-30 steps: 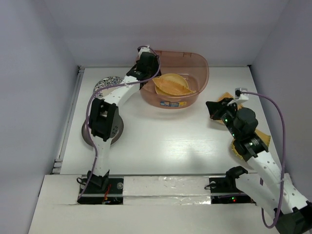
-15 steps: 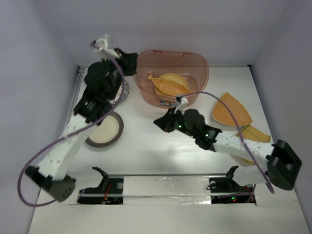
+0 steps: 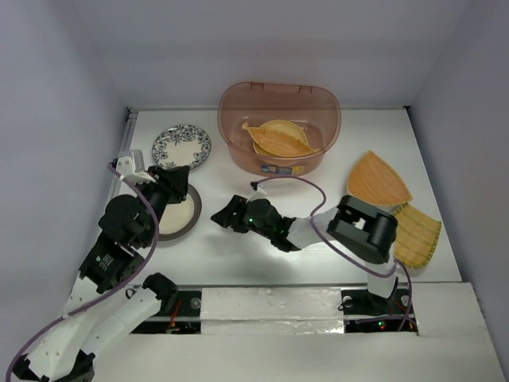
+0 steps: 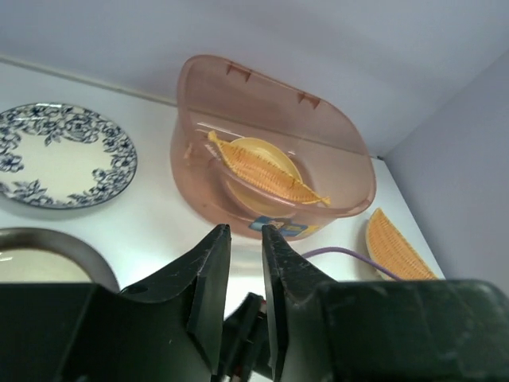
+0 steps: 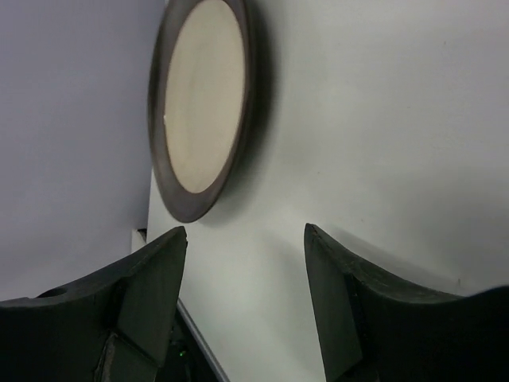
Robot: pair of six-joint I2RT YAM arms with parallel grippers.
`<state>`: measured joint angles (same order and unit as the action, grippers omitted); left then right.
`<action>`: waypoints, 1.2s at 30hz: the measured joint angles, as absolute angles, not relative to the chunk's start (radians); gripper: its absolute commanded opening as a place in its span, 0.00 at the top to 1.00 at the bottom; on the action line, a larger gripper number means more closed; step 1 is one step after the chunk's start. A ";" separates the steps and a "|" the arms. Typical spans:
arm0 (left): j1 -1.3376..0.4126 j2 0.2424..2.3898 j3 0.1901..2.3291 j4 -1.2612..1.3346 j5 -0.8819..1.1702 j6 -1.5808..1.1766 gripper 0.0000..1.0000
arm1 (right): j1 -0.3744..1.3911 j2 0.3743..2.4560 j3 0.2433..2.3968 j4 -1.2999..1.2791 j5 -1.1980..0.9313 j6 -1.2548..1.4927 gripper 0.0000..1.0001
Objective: Place the plates into the plastic bin on the countertop
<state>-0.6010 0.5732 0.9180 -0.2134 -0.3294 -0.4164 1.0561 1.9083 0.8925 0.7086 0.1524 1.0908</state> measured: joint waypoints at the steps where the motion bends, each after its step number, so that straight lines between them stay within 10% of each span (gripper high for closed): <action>1: -0.601 0.546 0.898 -0.221 -0.336 -0.416 0.78 | 1.056 1.948 0.913 0.717 0.149 1.110 0.35; 24: -0.551 0.347 0.738 -0.224 -0.314 -0.361 0.74 | 1.056 2.399 1.435 0.696 0.075 1.311 0.59; 31: -0.496 0.329 0.731 -0.204 -0.276 -0.348 0.74 | 1.055 2.408 1.436 0.673 0.078 1.326 1.00; 36: -0.482 0.323 0.727 -0.204 -0.273 -0.348 0.74 | 1.057 2.308 1.268 0.732 0.078 1.303 1.00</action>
<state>-0.4816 0.3225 0.7273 -0.2039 -0.2733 -0.3477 1.0569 2.3077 1.2678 0.7319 0.0780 1.3025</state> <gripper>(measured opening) 0.255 0.125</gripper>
